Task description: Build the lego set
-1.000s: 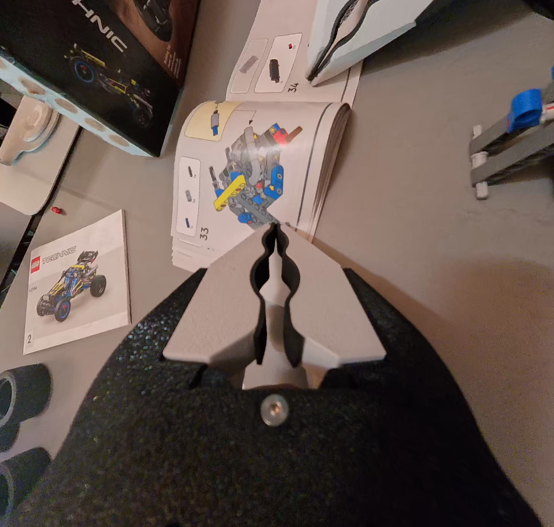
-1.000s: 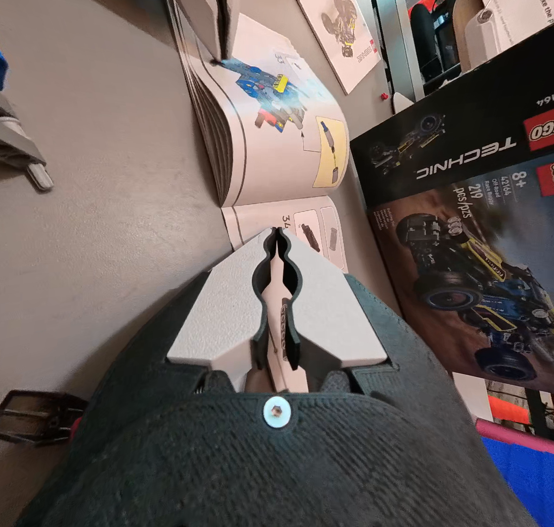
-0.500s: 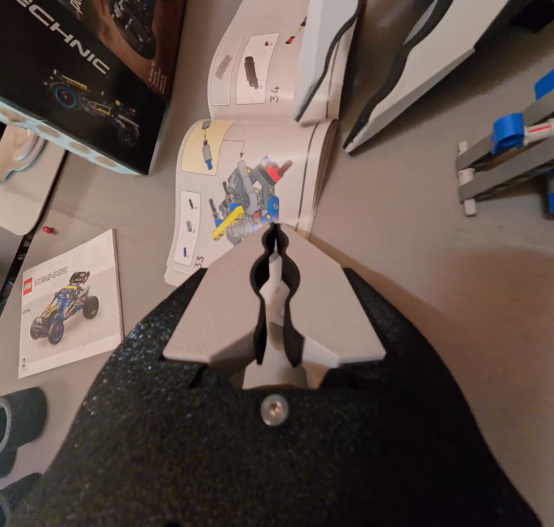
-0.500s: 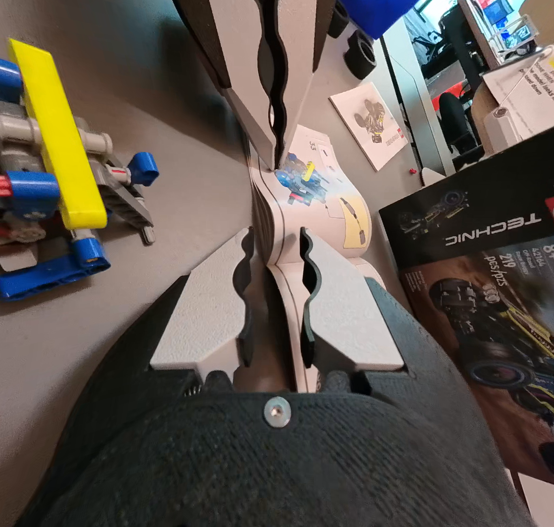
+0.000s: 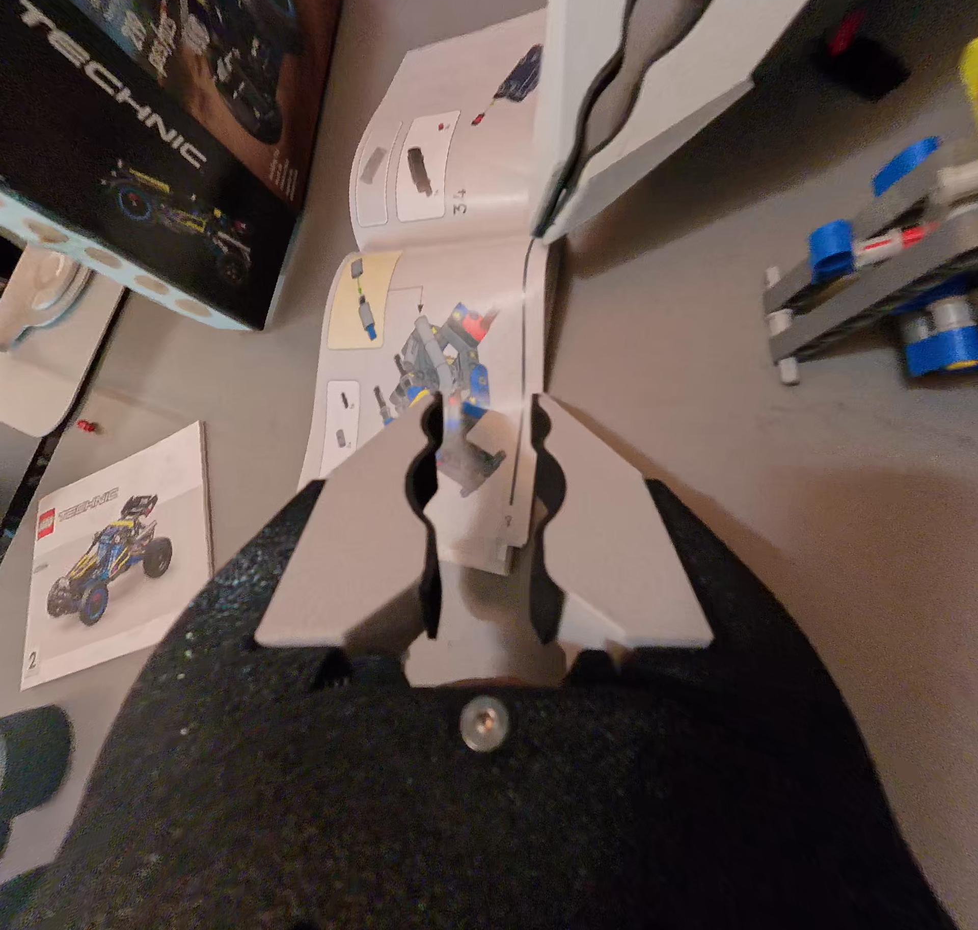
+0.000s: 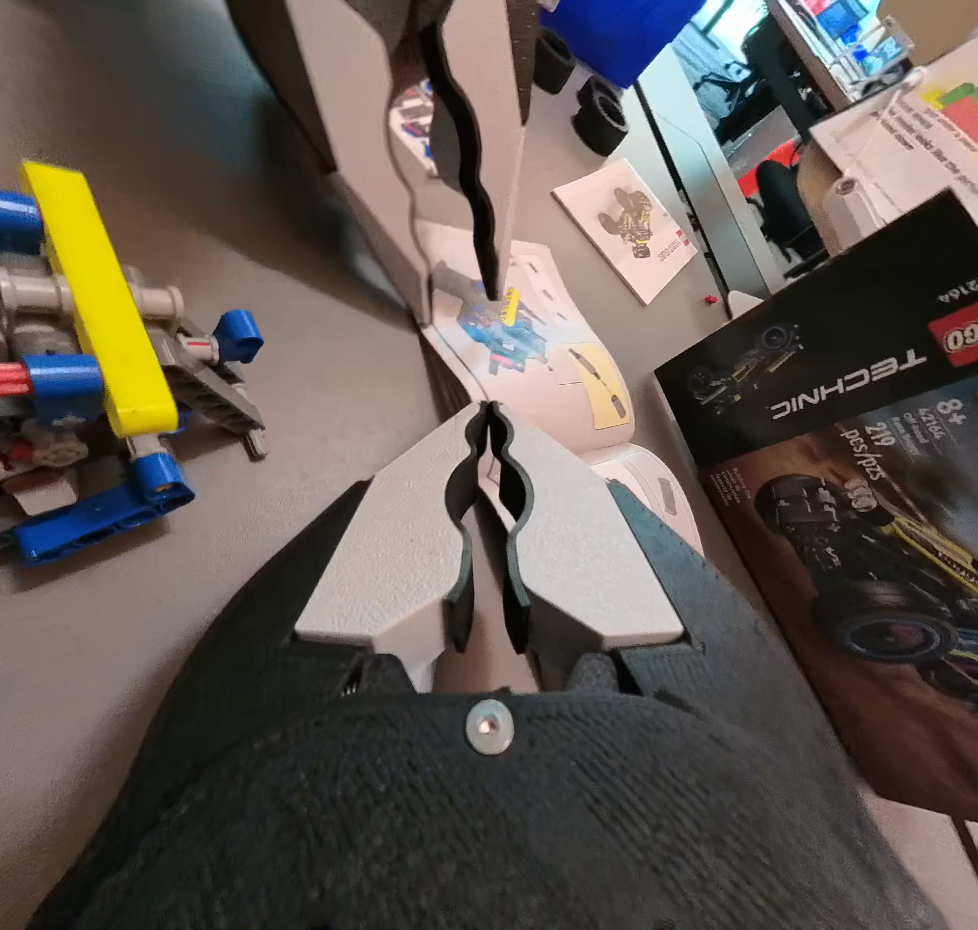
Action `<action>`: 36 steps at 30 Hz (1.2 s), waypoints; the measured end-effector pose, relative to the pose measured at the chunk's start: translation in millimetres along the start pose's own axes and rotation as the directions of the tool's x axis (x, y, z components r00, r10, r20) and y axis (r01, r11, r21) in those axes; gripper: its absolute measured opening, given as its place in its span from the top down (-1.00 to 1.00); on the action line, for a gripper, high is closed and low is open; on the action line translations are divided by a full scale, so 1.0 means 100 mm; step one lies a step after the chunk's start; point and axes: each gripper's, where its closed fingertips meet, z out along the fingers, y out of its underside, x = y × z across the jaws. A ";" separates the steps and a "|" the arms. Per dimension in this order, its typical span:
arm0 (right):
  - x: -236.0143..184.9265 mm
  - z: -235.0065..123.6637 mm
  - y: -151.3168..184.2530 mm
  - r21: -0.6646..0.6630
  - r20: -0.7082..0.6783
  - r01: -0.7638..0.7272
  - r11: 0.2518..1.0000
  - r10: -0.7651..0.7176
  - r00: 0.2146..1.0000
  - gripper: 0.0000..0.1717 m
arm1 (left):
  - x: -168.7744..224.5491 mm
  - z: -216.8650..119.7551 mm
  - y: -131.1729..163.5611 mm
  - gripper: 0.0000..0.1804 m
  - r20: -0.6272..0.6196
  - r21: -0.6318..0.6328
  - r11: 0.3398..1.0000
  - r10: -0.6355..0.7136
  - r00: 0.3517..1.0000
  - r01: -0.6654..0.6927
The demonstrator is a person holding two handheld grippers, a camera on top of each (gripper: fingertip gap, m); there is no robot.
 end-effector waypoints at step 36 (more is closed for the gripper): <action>-0.03 0.04 0.06 -0.032 -0.001 0.035 0.999 -0.035 0.999 1.00 | 0.05 -0.01 -0.15 0.88 0.031 0.039 0.996 0.080 0.996 -0.081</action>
